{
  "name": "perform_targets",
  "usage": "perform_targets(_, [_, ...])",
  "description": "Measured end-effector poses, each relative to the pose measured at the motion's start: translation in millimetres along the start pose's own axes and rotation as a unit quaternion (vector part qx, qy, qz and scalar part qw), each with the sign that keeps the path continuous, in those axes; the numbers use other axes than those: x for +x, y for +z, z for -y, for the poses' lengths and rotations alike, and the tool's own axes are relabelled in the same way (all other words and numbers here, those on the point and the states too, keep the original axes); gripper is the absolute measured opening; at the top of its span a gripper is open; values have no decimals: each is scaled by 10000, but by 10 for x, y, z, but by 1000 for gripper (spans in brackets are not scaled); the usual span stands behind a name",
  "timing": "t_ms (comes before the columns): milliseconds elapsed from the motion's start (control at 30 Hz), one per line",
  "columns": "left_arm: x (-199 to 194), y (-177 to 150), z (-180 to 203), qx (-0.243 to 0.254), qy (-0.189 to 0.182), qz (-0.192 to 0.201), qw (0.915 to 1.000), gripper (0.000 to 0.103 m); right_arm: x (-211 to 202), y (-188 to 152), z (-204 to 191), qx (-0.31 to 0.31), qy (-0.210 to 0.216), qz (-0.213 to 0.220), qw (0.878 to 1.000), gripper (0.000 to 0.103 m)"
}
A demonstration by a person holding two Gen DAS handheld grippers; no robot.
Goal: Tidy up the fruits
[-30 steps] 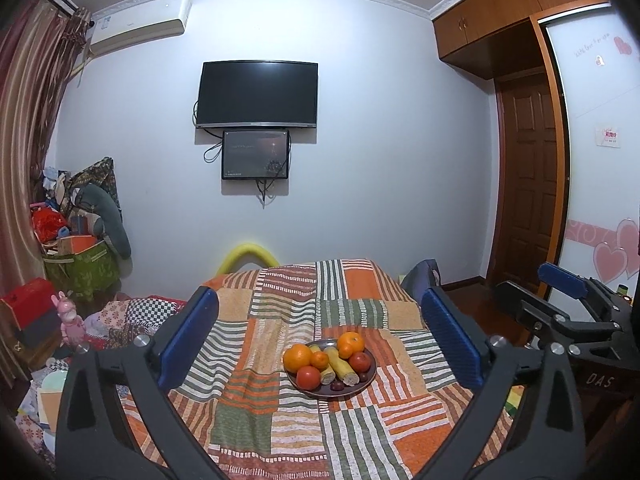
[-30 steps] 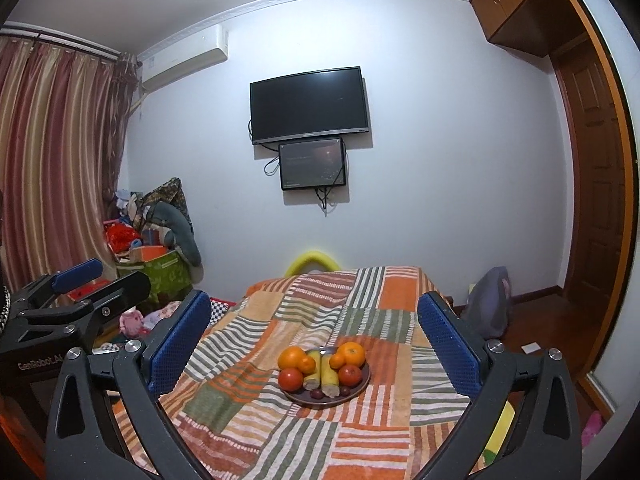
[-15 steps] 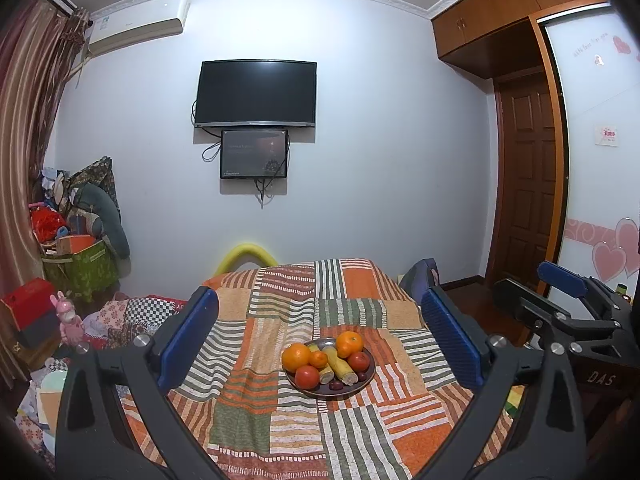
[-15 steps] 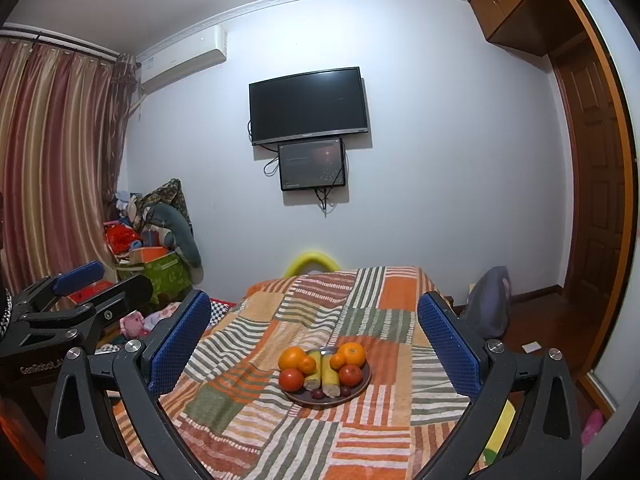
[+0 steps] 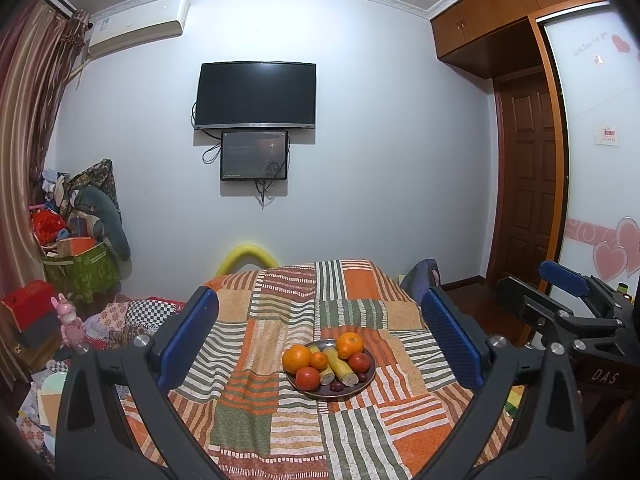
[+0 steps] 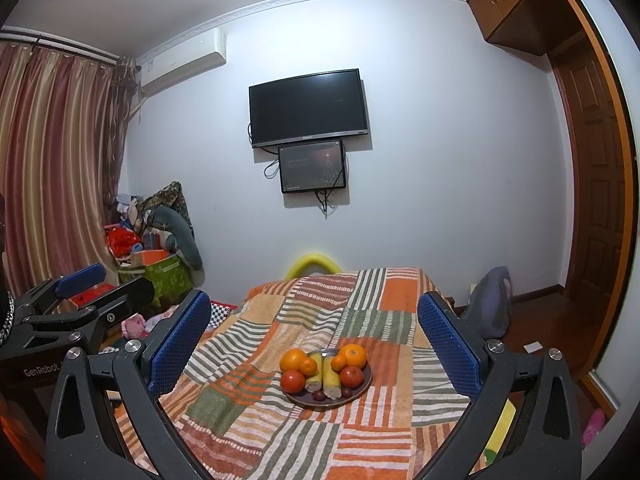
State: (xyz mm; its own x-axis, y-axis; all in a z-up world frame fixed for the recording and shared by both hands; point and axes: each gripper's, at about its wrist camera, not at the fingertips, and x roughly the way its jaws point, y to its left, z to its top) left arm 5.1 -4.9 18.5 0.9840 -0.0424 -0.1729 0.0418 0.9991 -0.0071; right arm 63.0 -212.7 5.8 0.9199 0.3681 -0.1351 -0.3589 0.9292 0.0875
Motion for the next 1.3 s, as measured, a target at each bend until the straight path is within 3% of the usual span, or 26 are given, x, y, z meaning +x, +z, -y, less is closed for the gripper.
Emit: perform_targets(1300, [47,4,20,11,-95,-68,9999,103,54,-5,37,63,-36,-121,9999,103])
